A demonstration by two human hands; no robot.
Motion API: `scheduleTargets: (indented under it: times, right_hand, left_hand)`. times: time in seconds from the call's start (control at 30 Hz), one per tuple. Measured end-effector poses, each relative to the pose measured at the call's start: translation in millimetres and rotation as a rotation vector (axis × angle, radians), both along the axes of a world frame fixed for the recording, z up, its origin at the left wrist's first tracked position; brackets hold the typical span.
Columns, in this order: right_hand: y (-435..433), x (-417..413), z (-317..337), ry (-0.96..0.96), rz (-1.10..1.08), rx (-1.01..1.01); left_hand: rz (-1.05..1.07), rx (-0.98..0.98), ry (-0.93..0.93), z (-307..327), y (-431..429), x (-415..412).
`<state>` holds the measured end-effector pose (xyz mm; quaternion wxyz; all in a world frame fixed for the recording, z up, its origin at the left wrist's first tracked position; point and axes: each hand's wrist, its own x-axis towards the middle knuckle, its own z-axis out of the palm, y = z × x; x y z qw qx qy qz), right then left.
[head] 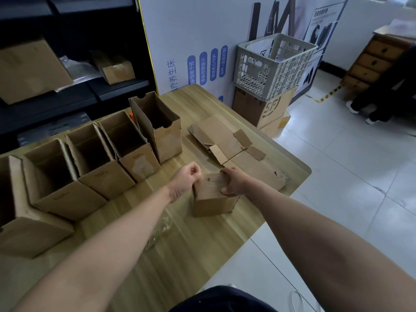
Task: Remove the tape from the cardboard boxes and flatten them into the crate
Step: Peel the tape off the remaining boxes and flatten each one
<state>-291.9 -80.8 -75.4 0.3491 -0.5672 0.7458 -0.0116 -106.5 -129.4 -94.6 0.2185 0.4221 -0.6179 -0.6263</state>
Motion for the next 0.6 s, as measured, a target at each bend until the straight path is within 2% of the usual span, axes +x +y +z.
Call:
scheduleTargets:
  times: [0.13,0.27,0.33,0.4,0.53,0.6]
  right_hand:
    - [-0.8,1.1,0.4,-0.007,-0.004,0.0]
    - [-3.4,3.7,6.6,0.194,0.11,0.046]
    - [-3.9,11.8,8.6,0.158,0.182,0.061]
    - [-1.9,23.7,7.2,0.058,0.182,0.006]
    - [3.1,24.2,5.2,0.101,0.082,-0.218]
    - [3.6,18.1,6.3,0.002,0.028,-0.258]
  left_hand:
    - [0.248,0.241,0.196,1.9,-1.0,15.1]
    - [0.397,0.347,0.235,8.3,-0.5,14.7]
    - [0.488,0.374,0.322,17.4,-2.2,11.6]
    - [0.569,0.4,0.402,26.5,-3.4,5.1]
    - [0.686,0.545,0.52,38.4,-5.3,-7.7]
    - [0.737,0.611,0.561,41.2,-5.8,-12.4]
